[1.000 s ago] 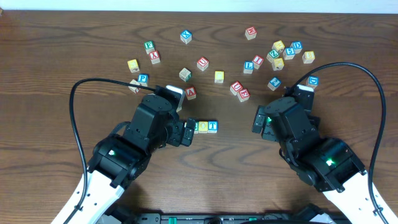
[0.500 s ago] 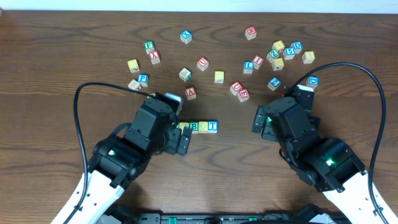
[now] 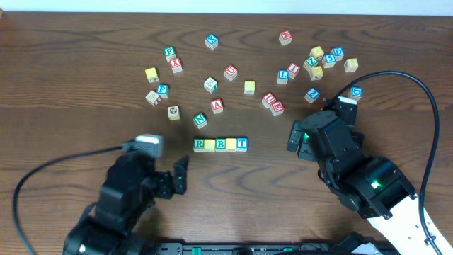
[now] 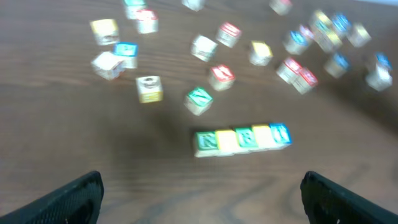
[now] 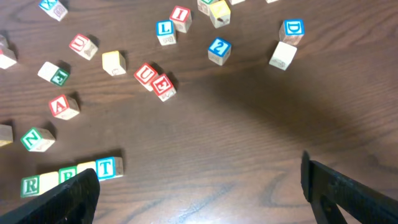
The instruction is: Spell out ROBOT
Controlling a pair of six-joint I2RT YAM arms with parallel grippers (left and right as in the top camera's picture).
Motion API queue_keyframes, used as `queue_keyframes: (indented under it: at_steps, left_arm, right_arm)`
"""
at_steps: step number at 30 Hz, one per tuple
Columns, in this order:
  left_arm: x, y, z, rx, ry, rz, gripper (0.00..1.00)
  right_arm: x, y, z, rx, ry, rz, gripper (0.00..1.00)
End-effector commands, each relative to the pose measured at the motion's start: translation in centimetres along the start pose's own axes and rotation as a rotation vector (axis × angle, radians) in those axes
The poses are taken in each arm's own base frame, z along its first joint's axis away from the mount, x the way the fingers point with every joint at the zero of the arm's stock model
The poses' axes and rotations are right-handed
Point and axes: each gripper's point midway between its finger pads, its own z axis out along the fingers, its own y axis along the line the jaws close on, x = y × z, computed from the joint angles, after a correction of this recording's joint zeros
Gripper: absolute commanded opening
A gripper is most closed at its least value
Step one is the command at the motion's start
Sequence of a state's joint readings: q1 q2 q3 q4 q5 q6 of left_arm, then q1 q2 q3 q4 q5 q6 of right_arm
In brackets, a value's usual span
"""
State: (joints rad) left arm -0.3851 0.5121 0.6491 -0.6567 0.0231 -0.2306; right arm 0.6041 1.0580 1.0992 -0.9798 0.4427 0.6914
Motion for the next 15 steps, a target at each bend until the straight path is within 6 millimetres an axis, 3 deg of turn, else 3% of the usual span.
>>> queue_keyframes:
  at_steps: [1, 4, 9, 15]
  left_arm:
    - [-0.1, 2.4, 0.2, -0.040, -0.137, -0.201, 0.99]
    - [-1.6, 2.7, -0.1, 0.013, -0.290, -0.224, 0.99]
    - [-6.2, 3.1, -2.5, 0.079, -0.650, -0.200, 1.00]
    - [-9.3, 3.7, -5.4, 0.063, -0.922, -0.106, 1.00]
  right_arm:
    - [-0.3, -0.5, 0.0, 0.019, -0.014, -0.006, 0.99]
    - [-0.3, -0.5, 0.0, 0.019, -0.014, -0.006, 0.99]
    - [-0.3, -0.5, 0.0, 0.019, -0.014, -0.006, 0.99]
    - [-0.3, -0.5, 0.0, 0.019, -0.014, -0.006, 0.99]
